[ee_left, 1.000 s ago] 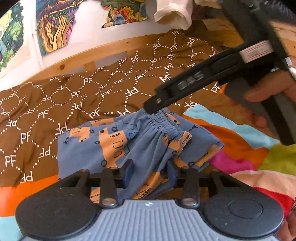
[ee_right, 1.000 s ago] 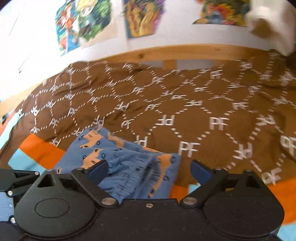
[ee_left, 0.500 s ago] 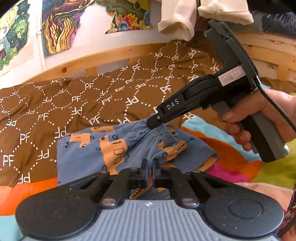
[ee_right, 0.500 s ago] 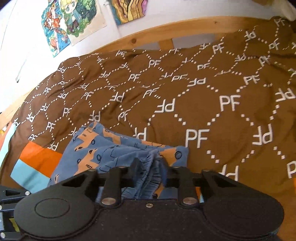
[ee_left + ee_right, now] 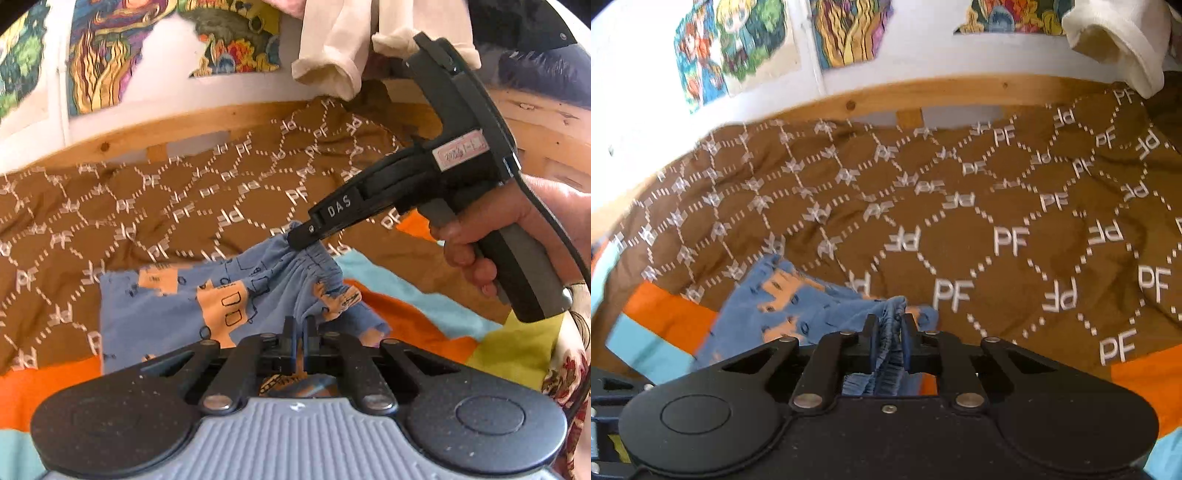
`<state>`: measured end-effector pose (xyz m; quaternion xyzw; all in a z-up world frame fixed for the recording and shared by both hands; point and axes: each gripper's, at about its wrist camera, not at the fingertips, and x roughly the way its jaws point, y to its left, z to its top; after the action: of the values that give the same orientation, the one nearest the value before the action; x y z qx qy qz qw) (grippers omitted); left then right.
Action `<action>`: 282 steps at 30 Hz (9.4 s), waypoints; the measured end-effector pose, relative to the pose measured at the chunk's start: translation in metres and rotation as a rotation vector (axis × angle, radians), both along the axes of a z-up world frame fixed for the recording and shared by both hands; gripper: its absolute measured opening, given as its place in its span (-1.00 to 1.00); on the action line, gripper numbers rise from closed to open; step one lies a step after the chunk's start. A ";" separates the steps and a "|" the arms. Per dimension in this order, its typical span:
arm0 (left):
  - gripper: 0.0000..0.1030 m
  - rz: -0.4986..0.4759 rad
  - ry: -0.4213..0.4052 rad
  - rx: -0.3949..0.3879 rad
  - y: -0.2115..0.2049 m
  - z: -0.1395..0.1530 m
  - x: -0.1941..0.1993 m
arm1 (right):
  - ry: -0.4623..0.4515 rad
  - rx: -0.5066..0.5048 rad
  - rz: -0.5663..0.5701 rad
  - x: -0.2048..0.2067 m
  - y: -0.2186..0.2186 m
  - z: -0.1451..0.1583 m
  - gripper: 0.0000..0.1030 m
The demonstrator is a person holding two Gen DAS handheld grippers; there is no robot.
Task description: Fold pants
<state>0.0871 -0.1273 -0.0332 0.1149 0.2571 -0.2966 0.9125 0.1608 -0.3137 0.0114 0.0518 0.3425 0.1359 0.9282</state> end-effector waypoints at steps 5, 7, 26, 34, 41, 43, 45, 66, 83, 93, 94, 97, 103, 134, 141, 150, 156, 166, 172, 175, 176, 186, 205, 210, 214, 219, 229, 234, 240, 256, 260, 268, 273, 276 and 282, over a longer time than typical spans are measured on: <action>-0.46 0.021 0.032 0.072 0.001 -0.014 0.001 | 0.015 -0.132 0.012 -0.003 0.007 -0.036 -0.50; 0.09 0.025 0.021 0.070 0.005 -0.006 -0.004 | -0.020 -0.160 0.018 -0.010 0.007 -0.038 -0.26; 0.99 0.462 0.295 0.043 0.086 -0.027 0.038 | -0.064 -0.311 -0.014 -0.066 0.024 -0.045 0.98; 1.00 0.462 0.291 -0.001 0.108 -0.004 0.039 | -0.143 -0.290 0.005 -0.071 0.019 -0.024 0.99; 1.00 0.369 0.229 0.012 0.087 -0.006 0.086 | -0.188 -0.297 0.060 -0.010 0.038 -0.011 0.99; 0.99 0.368 0.255 0.069 0.085 -0.020 0.095 | -0.141 -0.349 0.115 0.014 0.051 -0.025 0.98; 0.99 0.371 0.270 0.014 0.096 -0.027 0.095 | -0.112 -0.459 0.154 0.036 0.059 -0.041 0.98; 0.99 0.335 0.285 0.015 0.105 -0.021 0.088 | -0.034 -0.276 0.005 -0.063 0.032 -0.043 0.99; 1.00 0.330 0.408 -0.050 0.115 -0.008 0.066 | -0.063 -0.110 -0.078 -0.077 -0.013 -0.030 0.99; 0.99 0.290 0.347 -0.023 0.100 -0.018 0.057 | 0.021 -0.124 -0.058 0.010 -0.001 -0.049 0.99; 0.99 0.290 0.347 -0.023 0.100 -0.018 0.057 | 0.023 -0.109 -0.047 0.013 -0.005 -0.052 0.98; 1.00 0.288 0.350 -0.020 0.099 -0.018 0.058 | 0.006 -0.036 -0.105 0.010 -0.023 -0.047 0.99; 1.00 0.280 0.339 -0.081 0.103 -0.012 0.060 | 0.016 0.208 -0.115 0.004 -0.055 -0.034 0.99; 0.70 0.355 0.574 -0.622 0.148 -0.044 0.095 | 0.213 0.767 0.154 0.063 -0.075 -0.081 0.75; 0.40 0.376 0.544 -0.540 0.142 -0.041 0.093 | 0.210 0.575 0.014 0.052 -0.064 -0.083 -0.32; -0.10 0.382 0.488 -0.397 0.133 -0.032 0.086 | 0.136 0.511 -0.055 0.032 -0.050 -0.084 -0.34; -0.27 0.387 0.484 -0.363 0.132 -0.028 0.085 | 0.107 0.396 -0.078 0.027 -0.031 -0.075 -0.35; -0.55 0.378 0.444 -0.312 0.127 -0.021 0.082 | -0.040 0.012 -0.029 0.004 0.018 -0.050 -0.51; -0.64 0.364 0.398 -0.282 0.122 -0.015 0.074 | -0.141 -0.097 0.007 -0.013 0.034 -0.038 -0.57; -0.66 0.358 0.386 -0.284 0.121 -0.011 0.072 | -0.184 -0.135 0.026 -0.023 0.039 -0.032 -0.58; -0.66 0.356 0.382 -0.287 0.122 -0.010 0.071 | -0.194 -0.146 0.030 -0.025 0.040 -0.029 -0.58; -0.67 0.339 0.307 -0.254 0.111 0.004 0.055 | -0.298 -0.291 0.081 -0.055 0.053 -0.012 -0.60; -0.68 0.351 0.261 -0.296 0.087 0.037 0.067 | -0.449 -0.398 0.135 -0.053 0.044 0.017 -0.61; -0.68 0.365 0.182 -0.281 0.075 0.054 0.106 | -0.484 -0.399 0.155 -0.005 0.035 0.029 -0.61; -0.68 0.381 0.168 -0.286 0.068 0.052 0.141 | -0.473 -0.370 0.146 0.039 0.025 0.034 -0.61; -0.67 0.413 0.210 -0.233 0.060 0.023 0.178 | -0.338 -0.253 0.126 0.095 0.013 0.015 -0.57; -0.07 0.472 0.258 -0.251 0.072 0.006 0.188 | -0.263 -0.239 0.060 0.122 -0.002 -0.015 0.05; 0.68 0.504 0.223 -0.262 0.079 0.022 0.175 | -0.292 -0.252 -0.001 0.104 -0.004 -0.007 0.46; 0.93 0.513 0.147 -0.267 0.084 0.049 0.150 | -0.366 -0.219 -0.066 0.073 0.000 0.015 0.83; 0.99 0.518 -0.044 -0.205 0.082 0.095 0.087 | -0.495 -0.100 -0.104 -0.010 0.023 0.066 0.98; 1.00 0.512 -0.061 -0.190 0.085 0.096 0.070 | -0.505 -0.094 -0.093 -0.025 0.024 0.068 0.99; 1.00 0.521 -0.068 -0.174 0.096 0.094 0.041 | -0.516 -0.109 -0.083 -0.054 0.030 0.073 0.99; 1.00 0.519 -0.074 -0.168 0.100 0.089 0.029 | -0.516 -0.115 -0.085 -0.070 0.038 0.072 0.99; 1.00 0.499 -0.049 -0.189 0.106 0.086 0.022 | -0.520 -0.127 -0.082 -0.080 0.044 0.068 0.99; 1.00 0.504 -0.025 -0.160 0.115 0.075 0.012 | -0.495 -0.117 -0.095 -0.090 0.051 0.058 0.99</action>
<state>0.0988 -0.0127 0.0420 -0.0217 0.2418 -0.0782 0.9669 0.0704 -0.2626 0.0690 -0.0207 0.1095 0.0805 0.9905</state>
